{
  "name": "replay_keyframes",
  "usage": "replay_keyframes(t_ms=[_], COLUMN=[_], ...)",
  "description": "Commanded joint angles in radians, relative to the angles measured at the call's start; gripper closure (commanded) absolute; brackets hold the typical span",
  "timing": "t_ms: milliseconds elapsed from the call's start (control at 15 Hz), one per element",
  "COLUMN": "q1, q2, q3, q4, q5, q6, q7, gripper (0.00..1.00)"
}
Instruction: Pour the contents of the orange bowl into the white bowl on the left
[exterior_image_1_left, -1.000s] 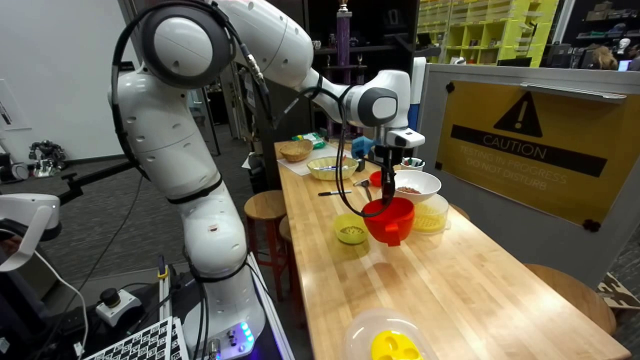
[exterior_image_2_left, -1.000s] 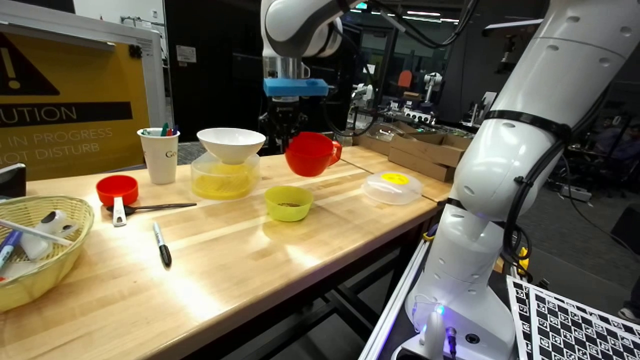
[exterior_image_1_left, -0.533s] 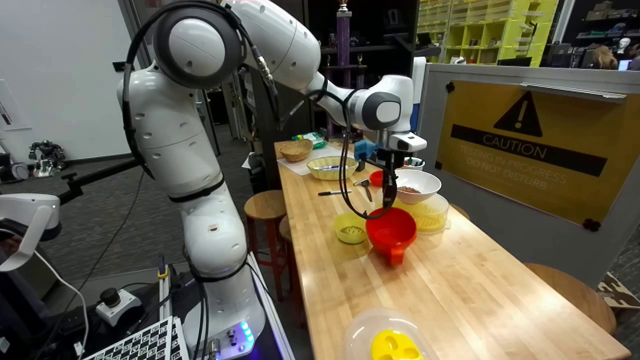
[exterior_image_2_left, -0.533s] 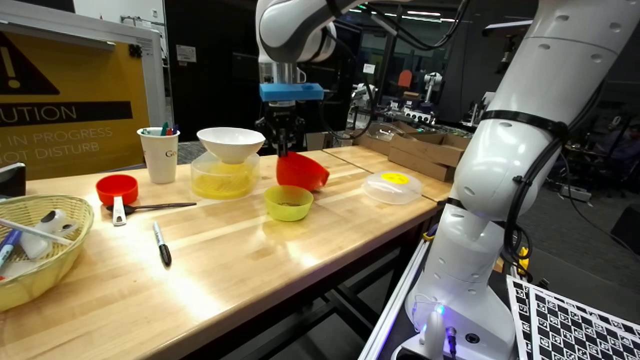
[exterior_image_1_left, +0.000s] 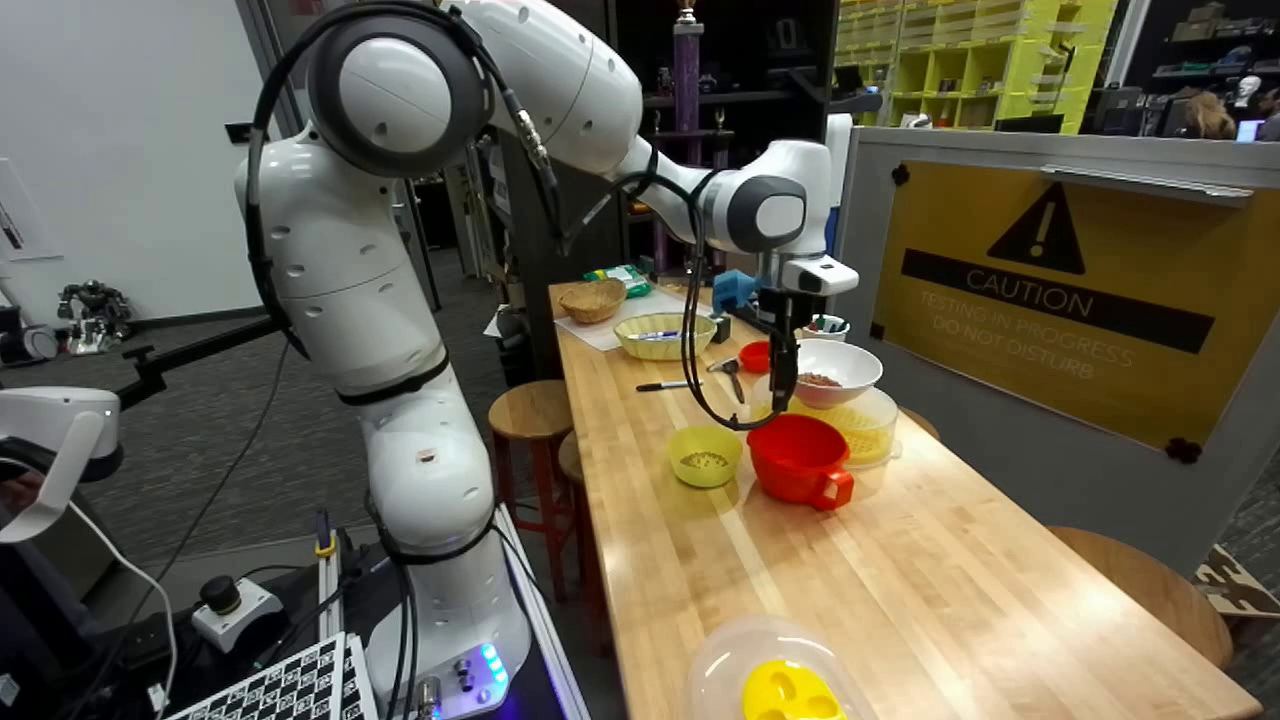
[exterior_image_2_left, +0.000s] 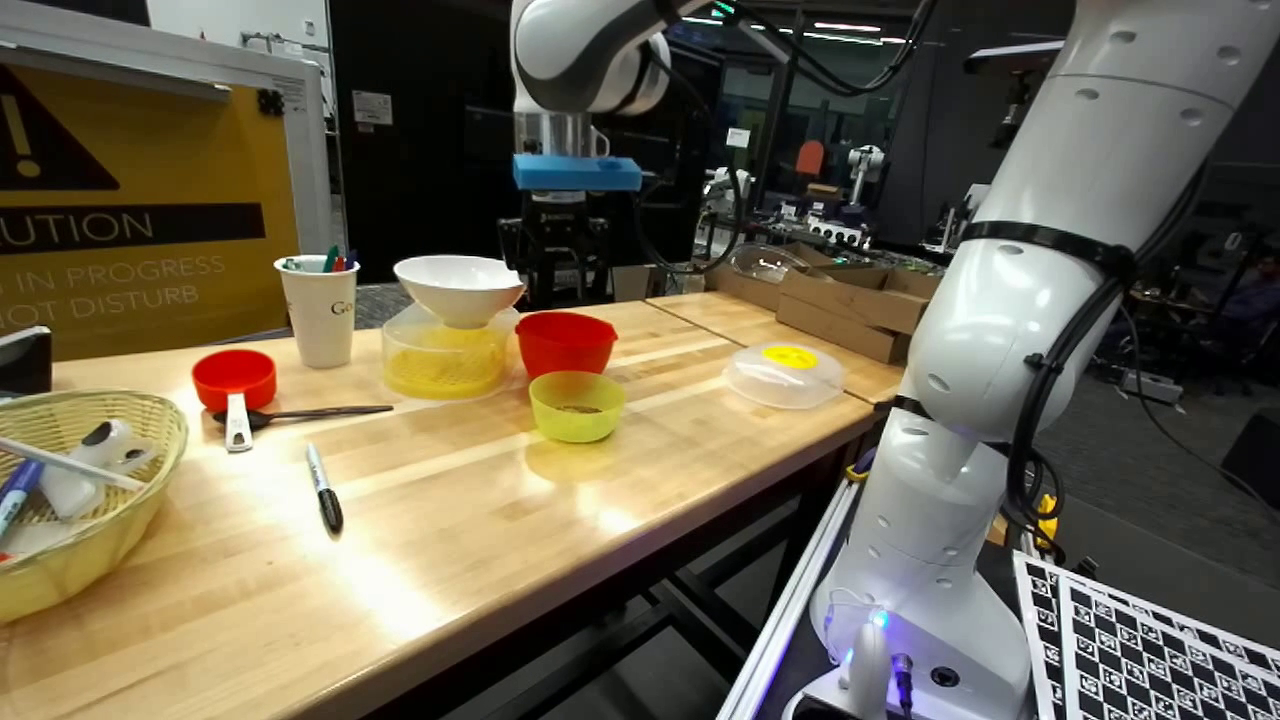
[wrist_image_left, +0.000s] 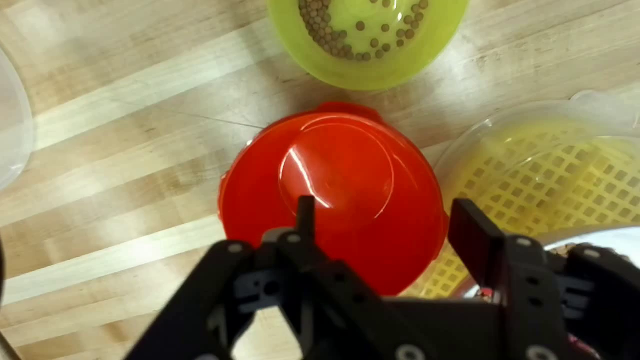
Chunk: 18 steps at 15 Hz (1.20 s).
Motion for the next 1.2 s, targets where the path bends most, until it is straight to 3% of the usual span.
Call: replay_keyframes(t_ms=[0, 667, 1133], q1=[-0.007, 0.002, 0.03], q2=[-0.031, -0.157, -0.286], q3=[-0.001, 0.018, 0.024], q4=[0.013, 0.038, 0.014], q5=[0.026, 0.022, 0.094], q6=[-0.022, -0.064, -0.167], q7=[-0.014, -0.081, -0.295], gripper=[0.02, 0.0, 0.0])
